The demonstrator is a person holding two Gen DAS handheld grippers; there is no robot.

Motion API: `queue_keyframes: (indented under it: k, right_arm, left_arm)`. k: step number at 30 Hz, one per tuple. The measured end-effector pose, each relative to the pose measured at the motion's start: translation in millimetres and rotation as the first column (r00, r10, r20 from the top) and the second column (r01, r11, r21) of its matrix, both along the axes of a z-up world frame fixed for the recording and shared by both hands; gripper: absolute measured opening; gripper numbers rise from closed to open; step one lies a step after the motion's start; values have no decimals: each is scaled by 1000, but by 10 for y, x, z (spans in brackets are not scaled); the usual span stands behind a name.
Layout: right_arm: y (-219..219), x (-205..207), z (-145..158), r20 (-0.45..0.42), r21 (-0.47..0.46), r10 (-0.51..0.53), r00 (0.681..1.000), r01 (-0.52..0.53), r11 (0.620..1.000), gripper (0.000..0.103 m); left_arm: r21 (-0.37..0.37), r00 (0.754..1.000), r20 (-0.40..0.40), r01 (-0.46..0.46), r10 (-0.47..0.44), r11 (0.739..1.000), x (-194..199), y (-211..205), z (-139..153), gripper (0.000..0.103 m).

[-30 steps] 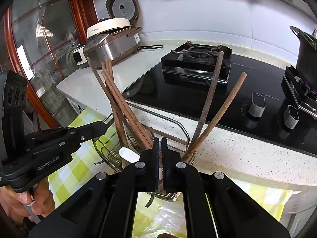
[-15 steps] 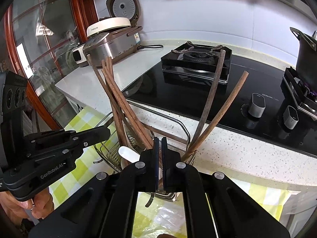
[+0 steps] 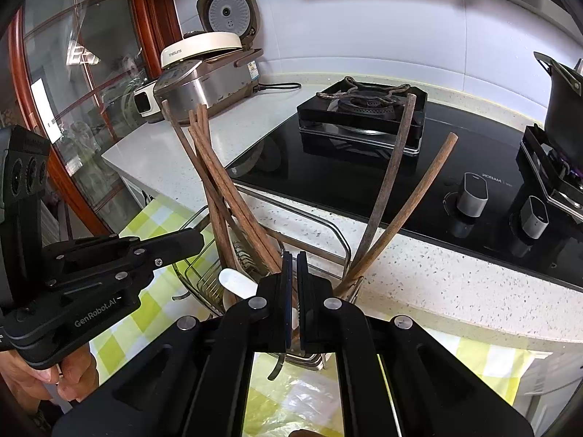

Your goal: Organize utensils

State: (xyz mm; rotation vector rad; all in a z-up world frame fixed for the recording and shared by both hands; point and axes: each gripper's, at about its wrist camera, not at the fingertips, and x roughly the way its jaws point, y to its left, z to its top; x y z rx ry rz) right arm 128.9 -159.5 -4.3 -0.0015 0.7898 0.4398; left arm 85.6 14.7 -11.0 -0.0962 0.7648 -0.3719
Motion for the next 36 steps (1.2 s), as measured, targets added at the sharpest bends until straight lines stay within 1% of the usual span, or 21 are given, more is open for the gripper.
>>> queue_keyframes:
  k: [16,18,19,20,22,25,28,36]
  right_arm:
    - [8,-9,13,4,-1,-3,1000,3,1000,3]
    - [24,1,5,5,-10,-2,1000,2,1000,3]
    - [27,10,-6,-4,-15,-4,1000,4,1000,3]
    - [10,3,10,-7,-6,-6,1000,6,1000,3]
    - [4,-26,66,16,-3,-3,1000,3,1000,3]
    - [14,-5,64,5,0,-5,1000,5,1000,3]
    - [9,-18,69,11,-2,-3,1000,3,1000,3]
    - [5,-48,71,9,-8,-5,1000,5,1000,3]
  left_arm:
    - [3,1000,5,-6,6,1000,-28,-15,25,0]
    - [-25,1000,-5,-12,12,1000,-1,11,11,0]
    - [-10,1000,-16,-19,19,1000,18,-2,-12,0]
    - [1,1000,-10,-9,9,1000,4,-28,-2,0]
    - [2,1000,9,9,-9,1000,-34,-63,43,0]
    - [-1,1000,-1,-11,11,1000,-8,-32,28,0]
    - [7,1000,2,-6,6,1000,-32,-46,37,0]
    - [-2,1000,5,-12,12,1000,-83,-75,38,0]
